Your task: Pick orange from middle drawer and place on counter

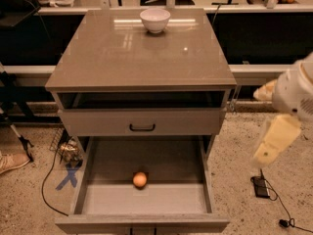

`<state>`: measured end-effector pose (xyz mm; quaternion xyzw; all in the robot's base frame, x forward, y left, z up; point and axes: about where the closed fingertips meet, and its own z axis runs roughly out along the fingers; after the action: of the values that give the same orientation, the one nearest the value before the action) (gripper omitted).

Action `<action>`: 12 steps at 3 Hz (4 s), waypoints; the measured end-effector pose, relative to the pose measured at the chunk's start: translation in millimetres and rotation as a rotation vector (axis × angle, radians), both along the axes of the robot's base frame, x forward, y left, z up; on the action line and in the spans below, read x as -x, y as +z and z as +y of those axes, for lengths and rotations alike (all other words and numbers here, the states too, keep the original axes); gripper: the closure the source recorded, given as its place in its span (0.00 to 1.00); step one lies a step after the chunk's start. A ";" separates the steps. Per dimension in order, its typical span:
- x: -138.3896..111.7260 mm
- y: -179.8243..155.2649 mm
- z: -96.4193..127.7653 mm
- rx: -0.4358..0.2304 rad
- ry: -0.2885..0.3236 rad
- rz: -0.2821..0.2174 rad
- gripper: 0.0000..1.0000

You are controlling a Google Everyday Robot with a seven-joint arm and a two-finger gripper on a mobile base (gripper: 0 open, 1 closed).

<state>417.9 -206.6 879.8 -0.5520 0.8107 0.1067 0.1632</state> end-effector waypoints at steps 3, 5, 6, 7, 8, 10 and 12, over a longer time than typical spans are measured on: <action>41.2 -130.8 60.8 -0.329 -0.162 0.200 0.00; 48.5 -191.1 73.7 -0.421 -0.255 0.229 0.00; 25.2 -247.9 82.5 -0.450 -0.346 0.151 0.00; 25.2 -248.0 82.5 -0.451 -0.346 0.151 0.00; 23.6 -257.3 87.0 -0.480 -0.355 0.152 0.00; -9.6 -330.1 140.3 -0.679 -0.323 0.076 0.00; -13.6 -333.1 144.0 -0.679 -0.309 0.057 0.00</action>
Offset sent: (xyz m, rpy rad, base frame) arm -0.0559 0.1026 -0.1982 0.4879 0.3265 -0.2632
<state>431.4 -62.6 546.7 -0.3345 0.8070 0.3589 0.3286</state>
